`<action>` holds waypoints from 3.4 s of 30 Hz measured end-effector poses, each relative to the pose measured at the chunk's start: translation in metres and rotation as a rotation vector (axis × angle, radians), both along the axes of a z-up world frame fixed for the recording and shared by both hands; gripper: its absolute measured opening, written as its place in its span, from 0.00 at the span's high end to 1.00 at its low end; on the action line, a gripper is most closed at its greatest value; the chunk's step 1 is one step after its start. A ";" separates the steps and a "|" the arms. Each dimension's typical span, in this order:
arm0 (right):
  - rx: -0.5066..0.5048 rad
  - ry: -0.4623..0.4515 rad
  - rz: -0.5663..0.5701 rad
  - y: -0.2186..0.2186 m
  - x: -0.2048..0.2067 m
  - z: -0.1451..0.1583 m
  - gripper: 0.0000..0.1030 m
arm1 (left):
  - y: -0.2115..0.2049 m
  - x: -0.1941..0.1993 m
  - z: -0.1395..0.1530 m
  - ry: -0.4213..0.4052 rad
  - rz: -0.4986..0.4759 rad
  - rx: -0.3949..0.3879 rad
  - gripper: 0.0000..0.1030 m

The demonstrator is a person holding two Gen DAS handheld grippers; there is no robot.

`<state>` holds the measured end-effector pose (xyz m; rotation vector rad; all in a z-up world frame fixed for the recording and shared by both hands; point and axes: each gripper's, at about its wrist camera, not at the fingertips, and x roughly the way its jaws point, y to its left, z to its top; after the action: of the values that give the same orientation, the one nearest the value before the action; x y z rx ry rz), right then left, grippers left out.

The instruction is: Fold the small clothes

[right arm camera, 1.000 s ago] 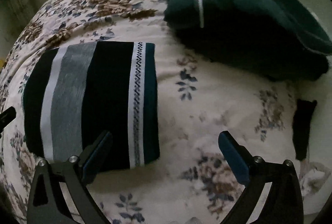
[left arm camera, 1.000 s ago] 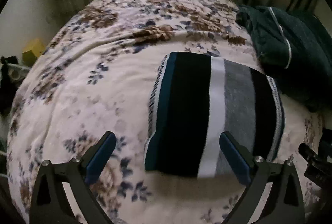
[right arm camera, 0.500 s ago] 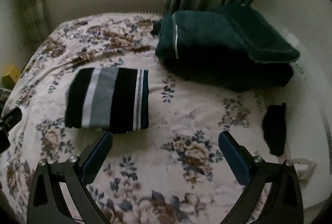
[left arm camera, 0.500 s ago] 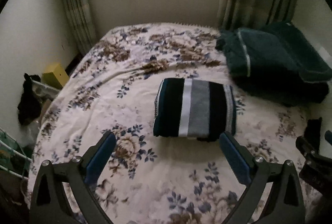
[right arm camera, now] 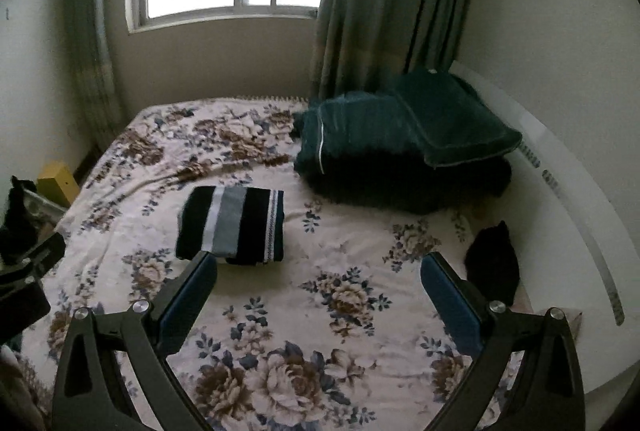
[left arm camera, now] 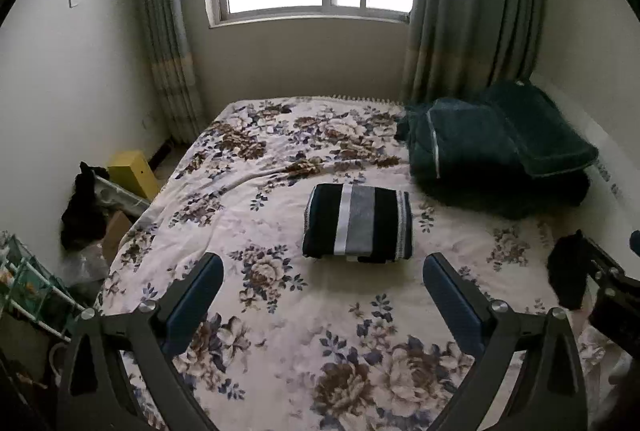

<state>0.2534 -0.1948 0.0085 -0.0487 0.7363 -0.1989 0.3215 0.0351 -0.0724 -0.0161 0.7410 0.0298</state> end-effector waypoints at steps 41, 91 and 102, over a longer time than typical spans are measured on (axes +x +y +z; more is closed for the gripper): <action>0.039 -0.109 0.113 -0.004 -0.092 0.090 0.00 | -0.016 -0.074 0.059 -0.120 0.016 -0.010 0.00; 0.053 -0.132 0.109 -0.001 -0.097 0.094 0.00 | -0.016 -0.086 0.076 -0.160 0.035 0.013 0.00; 0.051 -0.132 0.104 0.000 -0.100 0.094 0.00 | -0.016 -0.087 0.076 -0.161 0.034 0.011 0.00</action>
<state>0.1531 -0.1946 0.1024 -0.0252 0.6054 -0.0828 0.2346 0.0191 0.0036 -0.0198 0.5794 0.0643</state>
